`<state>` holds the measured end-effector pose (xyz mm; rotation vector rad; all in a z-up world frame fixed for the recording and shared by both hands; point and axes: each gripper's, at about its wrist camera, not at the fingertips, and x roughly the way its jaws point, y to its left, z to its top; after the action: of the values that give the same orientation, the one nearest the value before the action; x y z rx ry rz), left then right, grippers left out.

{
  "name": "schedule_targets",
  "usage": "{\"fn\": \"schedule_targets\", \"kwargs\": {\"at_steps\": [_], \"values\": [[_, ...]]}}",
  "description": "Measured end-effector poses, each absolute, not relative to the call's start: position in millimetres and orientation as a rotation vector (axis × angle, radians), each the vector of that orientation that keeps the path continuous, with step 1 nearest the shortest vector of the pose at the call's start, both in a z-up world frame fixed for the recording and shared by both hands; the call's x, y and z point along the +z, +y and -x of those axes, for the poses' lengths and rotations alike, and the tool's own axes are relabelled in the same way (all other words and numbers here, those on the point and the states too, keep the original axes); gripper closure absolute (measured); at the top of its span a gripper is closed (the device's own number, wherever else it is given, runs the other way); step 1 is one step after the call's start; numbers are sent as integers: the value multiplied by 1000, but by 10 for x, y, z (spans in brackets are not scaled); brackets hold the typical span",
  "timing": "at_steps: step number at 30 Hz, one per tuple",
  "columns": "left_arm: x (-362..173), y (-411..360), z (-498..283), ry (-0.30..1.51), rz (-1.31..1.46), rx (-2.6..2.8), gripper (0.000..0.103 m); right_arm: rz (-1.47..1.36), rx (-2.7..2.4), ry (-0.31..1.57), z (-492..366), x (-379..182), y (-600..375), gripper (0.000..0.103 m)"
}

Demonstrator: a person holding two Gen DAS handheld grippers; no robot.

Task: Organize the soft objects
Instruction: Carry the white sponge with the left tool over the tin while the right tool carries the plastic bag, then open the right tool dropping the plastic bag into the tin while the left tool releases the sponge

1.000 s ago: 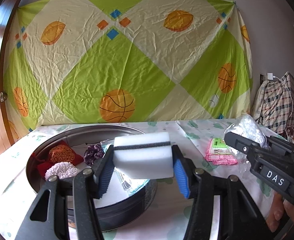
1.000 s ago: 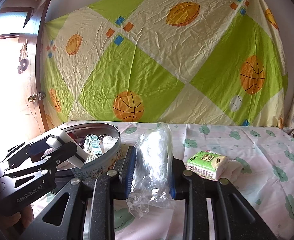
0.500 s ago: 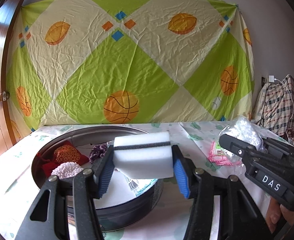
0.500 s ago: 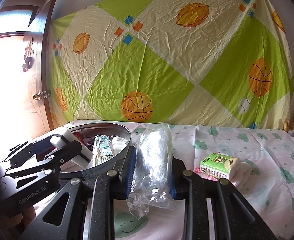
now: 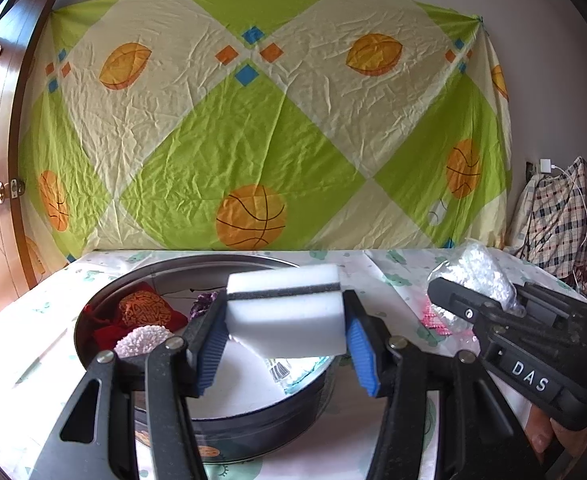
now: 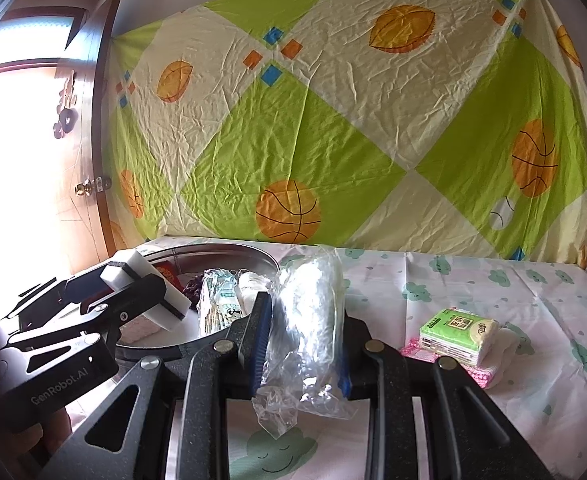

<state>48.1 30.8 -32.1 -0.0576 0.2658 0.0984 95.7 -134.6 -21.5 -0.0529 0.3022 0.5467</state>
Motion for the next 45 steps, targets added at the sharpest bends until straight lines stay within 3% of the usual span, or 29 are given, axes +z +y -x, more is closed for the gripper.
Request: {"fn": "schedule_targets", "kwargs": {"at_steps": [22, 45], "values": [[-153, 568, -372, 239, 87, 113, 48, 98, 589, 300, -1039, -93, -1062, 73], [-82, 1432, -917, 461, 78, 226, 48, 177, 757, 423, -1461, 18, 11, 73]]}}
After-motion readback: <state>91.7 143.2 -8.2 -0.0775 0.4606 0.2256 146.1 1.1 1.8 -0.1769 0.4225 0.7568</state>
